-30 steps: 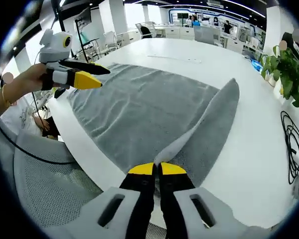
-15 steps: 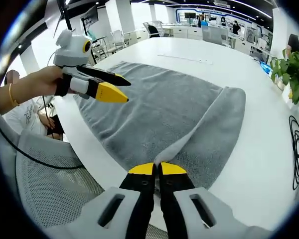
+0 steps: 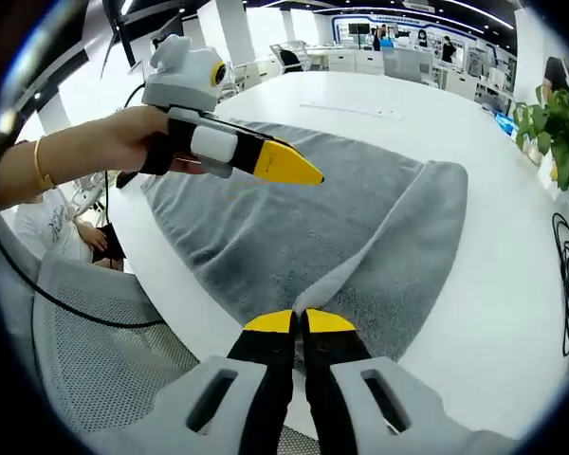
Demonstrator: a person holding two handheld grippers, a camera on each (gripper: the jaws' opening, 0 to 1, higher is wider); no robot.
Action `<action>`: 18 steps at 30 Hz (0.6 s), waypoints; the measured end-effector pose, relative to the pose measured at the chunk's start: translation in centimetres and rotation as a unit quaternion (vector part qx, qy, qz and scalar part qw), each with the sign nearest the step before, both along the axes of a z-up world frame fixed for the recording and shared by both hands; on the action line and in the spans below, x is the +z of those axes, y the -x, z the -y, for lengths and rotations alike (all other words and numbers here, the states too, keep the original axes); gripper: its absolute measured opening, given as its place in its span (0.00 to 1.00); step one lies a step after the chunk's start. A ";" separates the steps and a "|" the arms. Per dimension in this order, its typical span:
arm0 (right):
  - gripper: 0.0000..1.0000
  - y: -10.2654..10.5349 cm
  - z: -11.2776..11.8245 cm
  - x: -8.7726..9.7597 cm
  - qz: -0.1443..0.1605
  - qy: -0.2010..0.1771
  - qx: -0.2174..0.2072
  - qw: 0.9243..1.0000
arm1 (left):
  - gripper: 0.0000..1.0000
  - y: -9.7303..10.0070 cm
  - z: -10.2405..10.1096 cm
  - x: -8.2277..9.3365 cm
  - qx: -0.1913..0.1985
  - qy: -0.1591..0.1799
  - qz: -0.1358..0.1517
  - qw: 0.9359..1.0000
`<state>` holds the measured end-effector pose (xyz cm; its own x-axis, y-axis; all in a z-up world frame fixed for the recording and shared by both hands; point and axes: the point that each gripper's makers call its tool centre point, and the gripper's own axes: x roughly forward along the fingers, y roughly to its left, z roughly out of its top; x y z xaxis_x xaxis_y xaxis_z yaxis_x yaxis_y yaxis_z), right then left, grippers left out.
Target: Fold the towel on the table until its edges align and the towel forms a compact rectangular stack.
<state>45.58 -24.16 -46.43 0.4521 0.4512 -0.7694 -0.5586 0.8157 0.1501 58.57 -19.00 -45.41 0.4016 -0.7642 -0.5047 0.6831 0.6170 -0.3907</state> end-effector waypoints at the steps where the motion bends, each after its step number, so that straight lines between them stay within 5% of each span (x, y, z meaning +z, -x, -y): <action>1: 0.00 0.0 0.0 0.0 0.000 0.000 0.001 1.000 | 0.66 0.0 0.6 -0.2 -0.007 -0.001 -0.005 1.000; 18: 0.00 0.0 0.4 0.0 -0.006 -0.012 -0.013 1.000 | 0.53 -3.6 7.1 -2.2 -0.063 -0.009 -0.020 0.998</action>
<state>45.59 -24.60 -46.47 0.4554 0.4582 -0.7633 -0.5351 0.8261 0.1767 62.16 -26.10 -47.65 0.2816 -0.7977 -0.5333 0.7402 0.5342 -0.4084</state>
